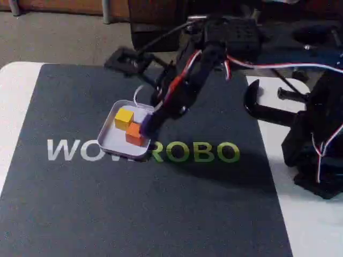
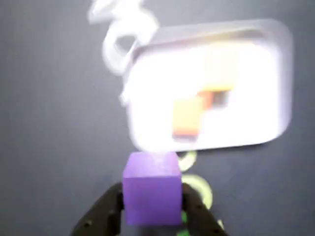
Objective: Move blocks one by one until all three blocks are in the tray.
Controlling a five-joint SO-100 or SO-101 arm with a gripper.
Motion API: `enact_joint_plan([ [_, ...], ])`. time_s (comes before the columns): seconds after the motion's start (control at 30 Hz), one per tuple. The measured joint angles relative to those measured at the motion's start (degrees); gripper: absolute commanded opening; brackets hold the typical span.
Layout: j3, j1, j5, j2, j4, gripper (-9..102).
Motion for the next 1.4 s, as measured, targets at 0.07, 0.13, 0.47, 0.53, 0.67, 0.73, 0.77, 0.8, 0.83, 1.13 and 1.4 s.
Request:
enact_joint_plan([
  [0.07,0.0,1.1,1.0,0.0,-0.4,-8],
  [0.13,0.0,1.6,1.9,0.0,-0.9,-8],
  [0.47,-4.2,5.6,2.7,-4.9,-2.1,-8],
  [0.53,-6.8,6.5,2.7,-7.8,-2.1,-8],
  [0.67,-10.9,7.8,3.2,-11.5,-2.3,-8],
  [0.73,-11.7,8.2,3.3,-11.8,-2.3,-8],
  [0.77,-12.0,8.3,3.3,-11.8,-2.3,-8],
  [0.8,-12.0,8.6,3.3,-11.8,-2.3,-8],
  [0.83,-12.0,8.8,3.3,-11.8,-2.3,-8],
  [1.13,-12.0,10.0,4.0,-11.8,-2.3,2],
  [1.4,-12.0,10.5,4.3,-11.8,-2.3,7],
])
